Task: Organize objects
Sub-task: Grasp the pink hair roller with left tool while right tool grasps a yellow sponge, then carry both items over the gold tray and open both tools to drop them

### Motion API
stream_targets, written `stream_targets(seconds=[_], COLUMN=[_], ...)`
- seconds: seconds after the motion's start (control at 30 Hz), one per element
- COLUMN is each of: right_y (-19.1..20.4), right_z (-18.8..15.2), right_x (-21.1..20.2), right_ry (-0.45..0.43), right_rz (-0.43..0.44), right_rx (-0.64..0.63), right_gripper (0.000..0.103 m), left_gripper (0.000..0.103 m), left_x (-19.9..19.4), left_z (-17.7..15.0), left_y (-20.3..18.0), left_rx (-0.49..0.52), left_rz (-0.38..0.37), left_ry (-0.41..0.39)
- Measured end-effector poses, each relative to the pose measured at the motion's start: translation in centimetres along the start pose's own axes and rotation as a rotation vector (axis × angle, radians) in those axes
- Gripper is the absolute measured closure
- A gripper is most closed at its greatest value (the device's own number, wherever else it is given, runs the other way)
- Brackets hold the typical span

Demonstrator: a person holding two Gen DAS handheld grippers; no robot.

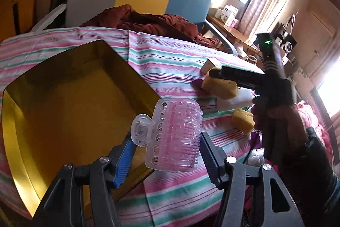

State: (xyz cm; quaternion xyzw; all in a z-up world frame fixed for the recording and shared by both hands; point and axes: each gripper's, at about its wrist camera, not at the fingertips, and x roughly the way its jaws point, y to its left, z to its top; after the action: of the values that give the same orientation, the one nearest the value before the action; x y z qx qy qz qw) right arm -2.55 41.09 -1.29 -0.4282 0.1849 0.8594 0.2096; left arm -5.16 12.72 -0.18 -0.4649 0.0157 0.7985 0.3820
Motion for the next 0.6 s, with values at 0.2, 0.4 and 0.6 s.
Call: stream_targets(seconds=[0.2, 0.4, 0.6], right_y=[0.0, 0.3, 3.9], right_z=[-0.2, -0.5, -1.3], right_x=[0.6, -4.9, -8.5], right_ry=[0.029, -0.11, -0.153], right_rz=[-0.032, 0.049, 0.191], right_rx=[-0.054, -0.069, -0.152], right_gripper=[0.033, 0.033, 0.031], left_gripper=[0.042, 0.042, 0.042], left_x=[-1.5, -3.3, -5.4], left_z=[-1.2, -2.3, -4.1], left_y=[1.7, 4.2, 7.0], left_rx=[-0.045, -0.132, -0.19], left_rz=[0.004, 0.034, 0.112], left_ry=[-0.023, -0.067, -0.093])
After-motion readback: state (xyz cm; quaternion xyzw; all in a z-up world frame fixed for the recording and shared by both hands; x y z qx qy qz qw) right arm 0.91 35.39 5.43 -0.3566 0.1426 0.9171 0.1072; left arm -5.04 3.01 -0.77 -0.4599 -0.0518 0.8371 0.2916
